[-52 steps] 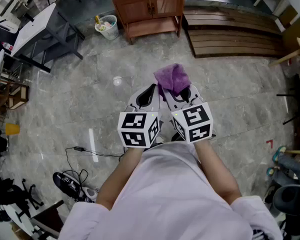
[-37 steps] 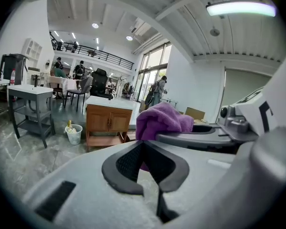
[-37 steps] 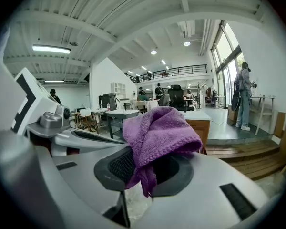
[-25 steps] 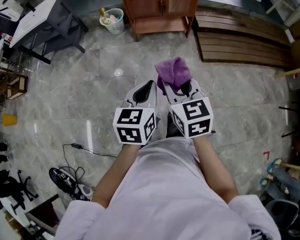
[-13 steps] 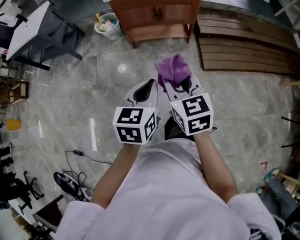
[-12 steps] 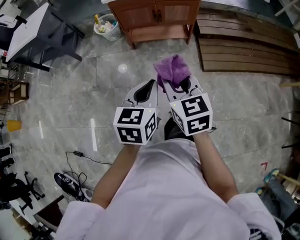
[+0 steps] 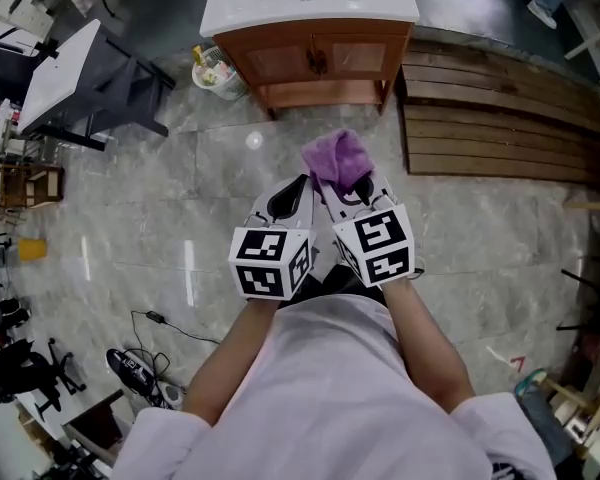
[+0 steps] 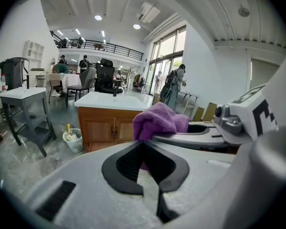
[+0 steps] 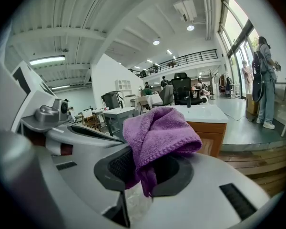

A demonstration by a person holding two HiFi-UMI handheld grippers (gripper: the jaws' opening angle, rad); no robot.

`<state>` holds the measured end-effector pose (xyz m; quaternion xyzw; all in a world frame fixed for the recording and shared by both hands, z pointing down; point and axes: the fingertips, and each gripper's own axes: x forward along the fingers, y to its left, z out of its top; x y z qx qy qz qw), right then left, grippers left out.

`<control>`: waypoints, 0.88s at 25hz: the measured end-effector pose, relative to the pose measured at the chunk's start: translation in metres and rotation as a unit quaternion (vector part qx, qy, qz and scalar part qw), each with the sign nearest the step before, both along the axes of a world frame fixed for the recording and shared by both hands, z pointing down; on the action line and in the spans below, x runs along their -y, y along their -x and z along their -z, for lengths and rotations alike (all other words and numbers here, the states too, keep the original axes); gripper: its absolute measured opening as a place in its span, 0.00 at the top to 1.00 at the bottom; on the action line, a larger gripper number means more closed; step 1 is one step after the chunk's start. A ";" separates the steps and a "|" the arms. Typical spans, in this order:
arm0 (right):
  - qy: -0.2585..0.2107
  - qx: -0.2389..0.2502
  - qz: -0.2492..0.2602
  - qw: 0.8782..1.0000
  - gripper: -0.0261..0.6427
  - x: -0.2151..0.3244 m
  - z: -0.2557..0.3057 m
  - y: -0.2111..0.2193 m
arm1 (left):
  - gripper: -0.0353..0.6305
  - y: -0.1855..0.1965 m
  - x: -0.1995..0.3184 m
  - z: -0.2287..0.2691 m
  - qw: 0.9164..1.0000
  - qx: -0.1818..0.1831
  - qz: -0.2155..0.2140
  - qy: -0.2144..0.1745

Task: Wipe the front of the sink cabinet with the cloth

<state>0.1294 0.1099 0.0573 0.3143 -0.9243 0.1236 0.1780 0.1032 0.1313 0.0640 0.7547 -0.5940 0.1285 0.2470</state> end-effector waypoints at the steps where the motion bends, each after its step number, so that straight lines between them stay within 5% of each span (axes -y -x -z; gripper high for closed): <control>1: -0.002 0.001 0.004 1.000 0.85 0.003 0.000 0.004 | 0.94 0.004 0.004 0.000 1.000 0.001 0.004 -0.001; 10: -0.011 -0.002 0.025 1.000 0.85 0.044 -0.003 0.052 | 0.94 0.054 0.050 0.001 1.000 -0.003 0.026 -0.010; 22: -0.028 -0.034 0.039 0.998 0.85 0.129 -0.025 0.188 | 0.94 0.194 0.125 -0.018 0.999 -0.009 0.025 -0.019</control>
